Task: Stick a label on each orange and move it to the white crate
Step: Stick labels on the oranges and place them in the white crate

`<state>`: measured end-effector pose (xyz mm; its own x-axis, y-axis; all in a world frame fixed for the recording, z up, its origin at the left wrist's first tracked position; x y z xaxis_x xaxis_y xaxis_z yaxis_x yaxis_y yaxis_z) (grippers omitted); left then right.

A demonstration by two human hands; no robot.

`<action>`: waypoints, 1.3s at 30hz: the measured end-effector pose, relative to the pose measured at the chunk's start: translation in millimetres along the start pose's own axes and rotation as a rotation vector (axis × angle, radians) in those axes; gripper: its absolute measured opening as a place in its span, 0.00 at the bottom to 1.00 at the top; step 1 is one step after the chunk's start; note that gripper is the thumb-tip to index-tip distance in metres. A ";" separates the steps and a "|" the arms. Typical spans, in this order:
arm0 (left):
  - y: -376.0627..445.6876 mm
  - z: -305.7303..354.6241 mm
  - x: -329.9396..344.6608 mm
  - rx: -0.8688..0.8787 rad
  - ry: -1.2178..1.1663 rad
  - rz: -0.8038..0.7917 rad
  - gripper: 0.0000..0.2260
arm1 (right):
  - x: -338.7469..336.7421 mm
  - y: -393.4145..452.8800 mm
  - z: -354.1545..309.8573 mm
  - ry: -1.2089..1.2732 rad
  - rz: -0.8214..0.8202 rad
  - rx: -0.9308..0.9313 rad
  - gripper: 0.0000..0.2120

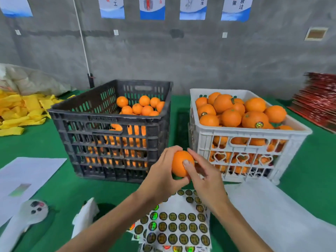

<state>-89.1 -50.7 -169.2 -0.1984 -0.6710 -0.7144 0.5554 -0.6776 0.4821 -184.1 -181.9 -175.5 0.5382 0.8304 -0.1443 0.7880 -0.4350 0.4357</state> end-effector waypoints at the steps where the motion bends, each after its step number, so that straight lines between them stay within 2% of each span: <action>1: -6.2 -8.8 9.9 -0.038 0.017 -0.046 0.30 | 1.0 -5.5 13.3 -0.015 -0.043 0.060 0.23; 3: -18.5 -25.2 25.2 -0.091 0.060 -0.116 0.28 | 4.2 -15.9 34.4 -0.037 -0.121 0.151 0.25; 5: -29.2 -39.6 33.2 -0.112 0.080 -0.146 0.27 | 7.3 -22.3 47.6 -0.089 -0.187 0.161 0.23; 8: -46.1 -57.4 37.5 -0.212 -0.011 -0.102 0.30 | -1.9 -26.9 61.0 -0.210 -0.241 0.167 0.21; 11: -57.3 -65.7 38.7 -0.272 -0.118 -0.021 0.33 | -18.0 -35.2 73.2 -0.529 -0.438 0.178 0.37; 13: -58.6 -66.2 38.8 -0.270 -0.141 -0.012 0.34 | -23.5 -38.6 77.6 -0.571 -0.488 0.201 0.43; 22: -52.2 -64.7 47.8 -0.142 -0.040 -0.186 0.34 | -14.5 -30.4 85.0 -0.366 -0.365 0.153 0.20; 28: -52.9 -63.9 47.8 -0.126 -0.031 -0.221 0.32 | -13.8 -27.5 81.4 -0.199 -0.251 0.260 0.06; 34: -53.7 -61.3 44.3 -0.107 0.005 -0.235 0.32 | -11.6 -27.8 77.7 -0.105 -0.178 0.330 0.08; 39: -53.2 -64.7 45.4 -0.110 0.014 -0.258 0.32 | -10.8 -27.9 75.1 -0.218 -0.176 0.310 0.07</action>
<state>-75.4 -25.6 -260.0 -0.3339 -0.4756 -0.8138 0.5727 -0.7881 0.2256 -189.5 -204.9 -252.8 0.4117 0.8229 -0.3915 0.9084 -0.4048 0.1044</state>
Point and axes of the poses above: each hand's wrist, its own y-axis towards the middle knuckle, its own x-axis out of the palm, z = x × y, the point moved 2 cm from there along y, towards the middle knuckle, and after that the axes turned 12 degrees about y, right-handed, at the moved point
